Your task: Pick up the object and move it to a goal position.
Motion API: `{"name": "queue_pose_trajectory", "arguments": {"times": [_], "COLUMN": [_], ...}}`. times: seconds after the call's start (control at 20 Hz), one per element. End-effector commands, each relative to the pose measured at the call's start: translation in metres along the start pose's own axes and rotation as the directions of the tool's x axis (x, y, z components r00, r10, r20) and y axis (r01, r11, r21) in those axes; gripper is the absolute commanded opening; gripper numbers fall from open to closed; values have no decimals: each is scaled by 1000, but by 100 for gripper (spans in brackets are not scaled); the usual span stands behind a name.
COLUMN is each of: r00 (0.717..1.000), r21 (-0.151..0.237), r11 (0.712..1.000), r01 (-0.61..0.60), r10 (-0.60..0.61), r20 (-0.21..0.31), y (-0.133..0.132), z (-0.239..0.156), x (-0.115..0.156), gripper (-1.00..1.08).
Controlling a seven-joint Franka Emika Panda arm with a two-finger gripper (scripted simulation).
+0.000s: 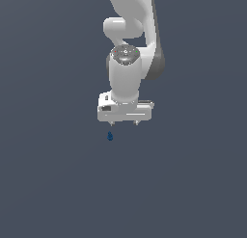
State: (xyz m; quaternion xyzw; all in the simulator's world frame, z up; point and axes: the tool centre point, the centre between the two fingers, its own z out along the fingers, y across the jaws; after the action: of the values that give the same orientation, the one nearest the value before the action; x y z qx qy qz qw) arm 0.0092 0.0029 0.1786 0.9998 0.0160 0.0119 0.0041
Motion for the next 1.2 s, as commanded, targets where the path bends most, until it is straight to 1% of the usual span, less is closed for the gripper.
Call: {"name": "queue_pose_trajectory", "arguments": {"times": [0.0, 0.5, 0.85, 1.15], "r00": [1000, 1000, 1000, 999], "r21": [0, -24, -23, -24], "r11": [1000, 1000, 1000, 999], "r01": [0, -3, 0, 39], "r10": [0, 2, 0, -39], "r20": [0, -12, -11, -9], "y": [0, 3, 3, 6], "z": [0, -11, -11, -7], "x": [0, 1, 1, 0], "gripper": [100, 100, 100, 100]}}
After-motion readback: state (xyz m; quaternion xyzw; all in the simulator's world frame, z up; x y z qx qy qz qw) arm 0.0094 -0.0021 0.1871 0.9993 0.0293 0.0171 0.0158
